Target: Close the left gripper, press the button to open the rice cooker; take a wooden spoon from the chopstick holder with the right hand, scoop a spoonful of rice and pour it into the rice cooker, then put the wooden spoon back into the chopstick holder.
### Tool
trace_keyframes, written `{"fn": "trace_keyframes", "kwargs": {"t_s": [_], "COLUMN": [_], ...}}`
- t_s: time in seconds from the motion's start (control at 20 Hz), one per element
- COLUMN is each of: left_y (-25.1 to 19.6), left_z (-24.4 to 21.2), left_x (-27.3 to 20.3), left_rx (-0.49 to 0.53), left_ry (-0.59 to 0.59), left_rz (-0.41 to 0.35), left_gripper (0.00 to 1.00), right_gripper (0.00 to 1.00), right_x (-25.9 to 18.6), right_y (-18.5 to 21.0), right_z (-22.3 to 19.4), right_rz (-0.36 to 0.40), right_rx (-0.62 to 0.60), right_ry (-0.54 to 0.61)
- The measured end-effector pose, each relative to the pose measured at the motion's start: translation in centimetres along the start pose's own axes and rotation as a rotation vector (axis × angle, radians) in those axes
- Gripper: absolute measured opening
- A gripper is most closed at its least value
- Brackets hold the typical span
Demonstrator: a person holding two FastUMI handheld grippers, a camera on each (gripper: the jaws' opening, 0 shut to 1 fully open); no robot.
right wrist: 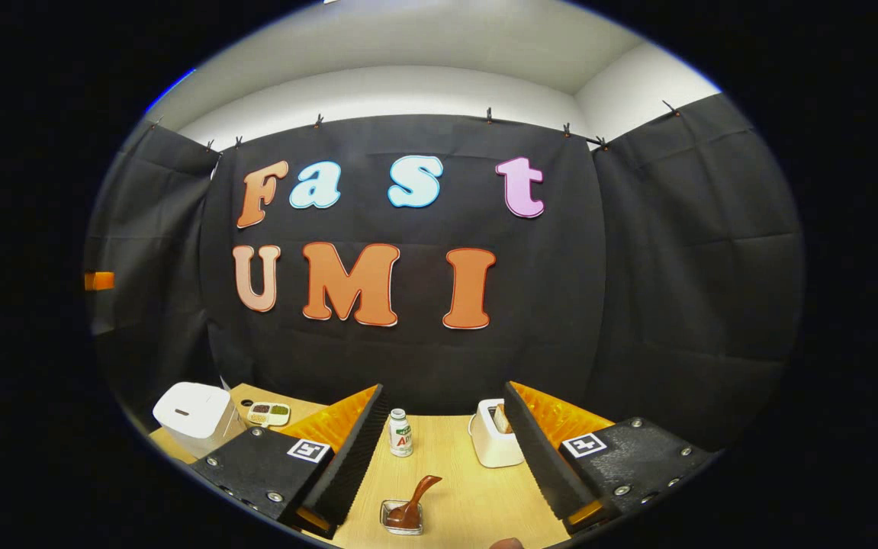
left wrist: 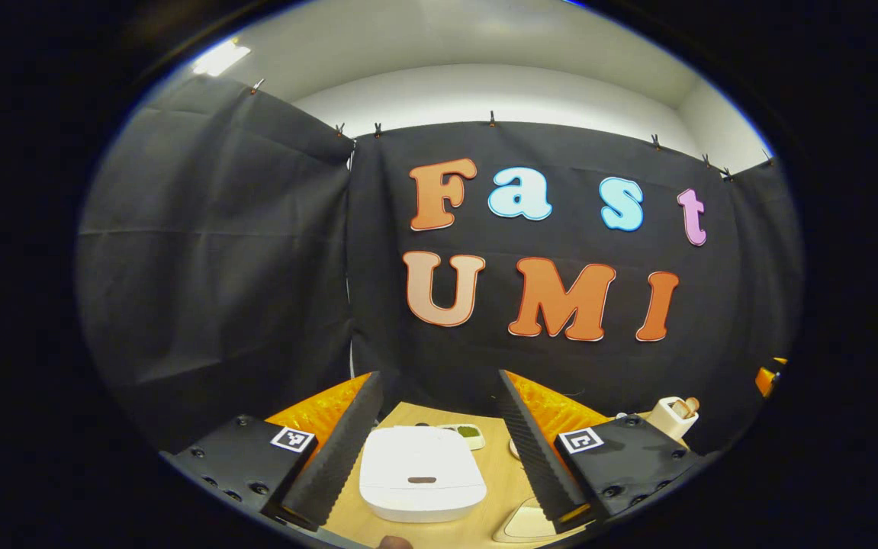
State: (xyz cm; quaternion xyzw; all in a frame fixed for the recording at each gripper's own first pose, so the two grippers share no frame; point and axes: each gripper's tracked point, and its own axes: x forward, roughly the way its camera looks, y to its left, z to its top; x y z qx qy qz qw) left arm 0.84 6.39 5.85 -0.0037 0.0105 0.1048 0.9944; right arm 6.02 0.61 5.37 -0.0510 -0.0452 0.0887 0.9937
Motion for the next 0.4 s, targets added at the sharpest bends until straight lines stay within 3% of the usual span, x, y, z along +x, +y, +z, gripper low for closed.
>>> {"fn": "trace_keyframes", "kwargs": {"t_s": [0.4], "left_y": [-1.7], "left_z": [0.7], "left_x": [0.0], "left_rx": [0.008], "left_ry": [-0.014], "left_rz": [0.014], "left_gripper": [1.0], "right_gripper": [0.95], "right_x": [0.8], "right_y": [-1.3], "right_z": [-1.0], "right_rz": [0.014], "right_rx": [0.008], "right_ry": [0.013]}}
